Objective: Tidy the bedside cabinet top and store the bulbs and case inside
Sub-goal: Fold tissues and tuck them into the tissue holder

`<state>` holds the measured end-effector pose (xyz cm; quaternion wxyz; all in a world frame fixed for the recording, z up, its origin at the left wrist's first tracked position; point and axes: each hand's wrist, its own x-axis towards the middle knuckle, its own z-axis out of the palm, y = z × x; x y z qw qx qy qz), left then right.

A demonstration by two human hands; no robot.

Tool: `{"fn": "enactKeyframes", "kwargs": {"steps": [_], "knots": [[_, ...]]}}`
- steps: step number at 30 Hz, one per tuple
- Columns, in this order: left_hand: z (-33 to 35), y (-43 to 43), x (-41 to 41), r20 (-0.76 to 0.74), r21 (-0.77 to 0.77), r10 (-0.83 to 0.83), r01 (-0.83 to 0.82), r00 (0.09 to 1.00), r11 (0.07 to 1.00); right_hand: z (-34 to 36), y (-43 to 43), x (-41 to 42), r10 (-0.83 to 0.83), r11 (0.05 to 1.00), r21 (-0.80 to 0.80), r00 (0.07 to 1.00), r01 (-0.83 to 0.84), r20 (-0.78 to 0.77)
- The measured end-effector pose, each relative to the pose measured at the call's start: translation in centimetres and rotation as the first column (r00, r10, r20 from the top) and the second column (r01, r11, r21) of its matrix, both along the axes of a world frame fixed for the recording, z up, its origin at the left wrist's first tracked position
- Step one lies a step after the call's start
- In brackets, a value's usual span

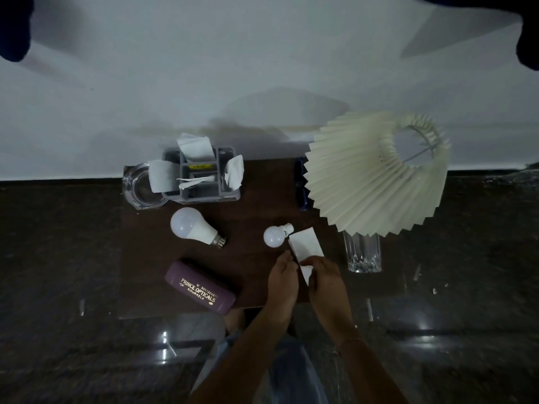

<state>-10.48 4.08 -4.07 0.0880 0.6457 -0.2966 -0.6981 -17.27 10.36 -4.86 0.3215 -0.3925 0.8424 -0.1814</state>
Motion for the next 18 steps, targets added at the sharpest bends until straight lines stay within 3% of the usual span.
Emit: {"fn": "enactKeyframes", "kwargs": {"steps": [3,6,9,13,15,18], "knots": [[-0.2,0.2,0.2,0.033,-0.04,-0.035,0.036,0.999,0.999,-0.1,0.5,0.0,-0.07,0.997,-0.03,0.994,0.068,-0.086],[-0.6,0.4,-0.1,0.031,-0.042,-0.048,0.049,0.998,0.998,-0.4,0.2,0.2,-0.114,0.991,0.061,0.992,0.117,-0.052],[-1.0,0.6,-0.4,0.023,0.017,-0.033,0.032,0.999,0.999,-0.5,0.0,0.8,-0.041,0.991,0.13,0.998,0.046,-0.039],[-1.3,0.1,-0.2,0.038,0.031,-0.085,0.084,0.996,0.996,-0.5,0.7,1.7,0.084,0.991,0.109,0.992,-0.074,-0.091],[-0.7,-0.3,0.5,0.045,0.008,-0.169,0.169,0.985,0.986,0.0,0.8,2.0,0.104,0.994,0.059,0.988,-0.098,-0.119],[0.8,-1.2,2.7,0.052,-0.107,-0.35,0.354,0.935,0.929,1.0,1.3,2.4,0.103,0.976,-0.169,0.978,-0.134,-0.181]]}}
